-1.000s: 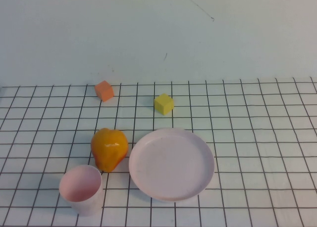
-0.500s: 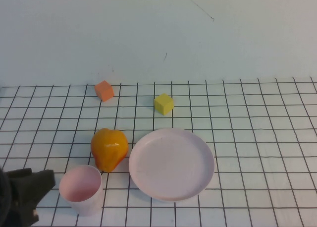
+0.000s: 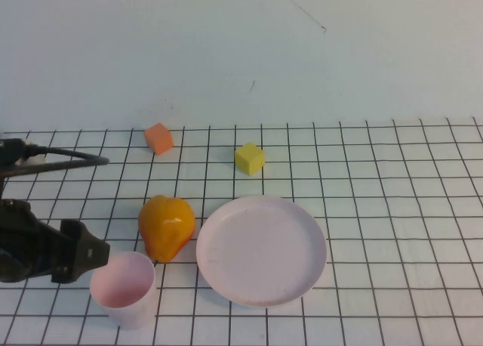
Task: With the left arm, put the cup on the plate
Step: Pick up the cup from the table, then place the cup on the plate
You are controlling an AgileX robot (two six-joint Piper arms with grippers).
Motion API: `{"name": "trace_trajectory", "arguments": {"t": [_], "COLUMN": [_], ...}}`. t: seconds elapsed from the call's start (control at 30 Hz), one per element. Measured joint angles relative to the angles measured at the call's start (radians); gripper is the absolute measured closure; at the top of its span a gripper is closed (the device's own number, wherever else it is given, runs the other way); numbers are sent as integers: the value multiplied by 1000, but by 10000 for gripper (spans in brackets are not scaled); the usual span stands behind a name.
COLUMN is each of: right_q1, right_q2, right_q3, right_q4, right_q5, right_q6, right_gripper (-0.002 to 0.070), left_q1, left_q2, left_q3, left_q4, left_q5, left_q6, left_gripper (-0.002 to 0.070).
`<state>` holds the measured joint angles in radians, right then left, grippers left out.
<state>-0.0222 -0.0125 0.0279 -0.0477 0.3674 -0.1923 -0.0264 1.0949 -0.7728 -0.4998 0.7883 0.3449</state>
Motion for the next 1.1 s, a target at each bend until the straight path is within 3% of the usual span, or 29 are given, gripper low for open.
{"name": "trace_trajectory", "arguments": {"t": [0.27, 0.43, 0.67, 0.77, 0.83, 1.1], "right_q1": [0, 0, 0, 0, 0, 0], "right_q2": [0, 0, 0, 0, 0, 0], "right_q3": [0, 0, 0, 0, 0, 0], "right_q4": [0, 0, 0, 0, 0, 0], "right_q5": [0, 0, 0, 0, 0, 0], "right_q6": [0, 0, 0, 0, 0, 0], "right_gripper": [678, 678, 678, 678, 678, 678], "left_q1": [0, 0, 0, 0, 0, -5], "left_q2": [225, 331, 412, 419, 421, 422], "left_q3": [-22, -25, -25, -25, -25, -91], "left_q4": [27, 27, 5, -28, -55, -202], "left_q5": [-50, -68, -72, -70, -67, 62], "left_q6": [-1, 10, 26, 61, 91, 196], "left_gripper": [174, 312, 415, 564, 627, 664]}}
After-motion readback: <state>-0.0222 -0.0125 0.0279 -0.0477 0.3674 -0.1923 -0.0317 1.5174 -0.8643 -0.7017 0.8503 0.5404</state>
